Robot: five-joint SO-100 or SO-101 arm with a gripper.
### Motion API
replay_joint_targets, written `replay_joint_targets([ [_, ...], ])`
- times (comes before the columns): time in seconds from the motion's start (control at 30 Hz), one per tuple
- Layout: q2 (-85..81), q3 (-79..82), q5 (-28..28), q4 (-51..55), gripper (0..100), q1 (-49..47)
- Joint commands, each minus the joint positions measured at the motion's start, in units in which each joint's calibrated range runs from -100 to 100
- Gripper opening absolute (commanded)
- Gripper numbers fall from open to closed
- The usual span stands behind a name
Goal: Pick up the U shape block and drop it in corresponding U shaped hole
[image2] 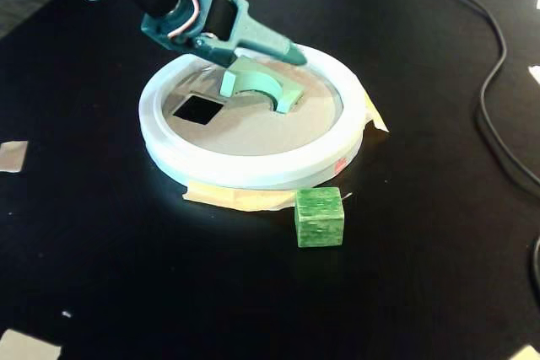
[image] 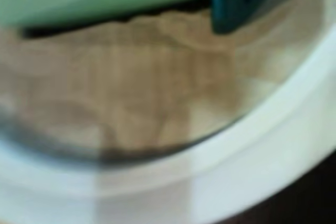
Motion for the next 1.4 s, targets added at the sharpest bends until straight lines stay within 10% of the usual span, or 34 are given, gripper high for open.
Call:
replay_joint_targets([
  [0.0, -1.6, -5.1, -2.7, 4.9, 91, -5.3],
  [0.43, -16.1, -1.9, -2.5, 19.0, 91, -4.8],
  [1.37, -4.2, -3.4, 0.5, 1.7, 91, 4.7],
])
